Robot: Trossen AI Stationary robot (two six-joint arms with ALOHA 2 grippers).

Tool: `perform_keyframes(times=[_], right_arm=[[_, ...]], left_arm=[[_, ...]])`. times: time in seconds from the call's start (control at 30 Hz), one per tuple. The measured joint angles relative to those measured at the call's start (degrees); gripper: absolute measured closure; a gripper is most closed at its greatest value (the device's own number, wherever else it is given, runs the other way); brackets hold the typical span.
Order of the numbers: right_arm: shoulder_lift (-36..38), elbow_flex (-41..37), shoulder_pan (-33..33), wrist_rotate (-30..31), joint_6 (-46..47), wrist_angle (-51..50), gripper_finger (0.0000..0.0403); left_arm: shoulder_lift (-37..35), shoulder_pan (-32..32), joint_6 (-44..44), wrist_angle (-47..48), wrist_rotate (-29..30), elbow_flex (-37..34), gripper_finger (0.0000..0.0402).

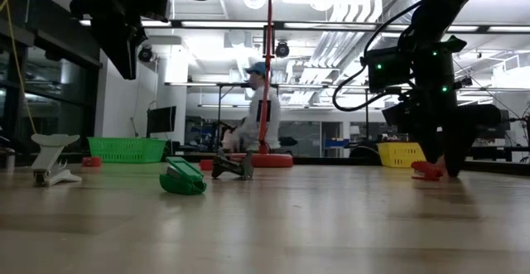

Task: Pick and place Stapler, Stapler remover, tape
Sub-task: Put the pink staple remover into the yellow basket

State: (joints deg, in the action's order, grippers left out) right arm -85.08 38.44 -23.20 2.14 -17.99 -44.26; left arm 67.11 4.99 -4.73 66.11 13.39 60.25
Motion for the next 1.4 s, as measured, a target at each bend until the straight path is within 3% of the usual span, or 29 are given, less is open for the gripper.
perform_keyframes(times=[0.53,0.9,1.4], right_arm=[[-0.2,1.2,-0.1,1.8,0.0,0.8,0.0318],[-0.2,7.3,-1.8,7.9,3.6,-0.1,0.0314],[-0.1,21.0,-19.5,8.9,27.0,-4.6,0.0315]], left_arm=[[0.0,0.0,0.0,0.0,0.0,0.0,0.0298],[0.0,0.0,0.2,-0.1,0.1,0.0,0.0298],[0.0,0.0,0.4,0.0,0.1,0.0,0.0298]])
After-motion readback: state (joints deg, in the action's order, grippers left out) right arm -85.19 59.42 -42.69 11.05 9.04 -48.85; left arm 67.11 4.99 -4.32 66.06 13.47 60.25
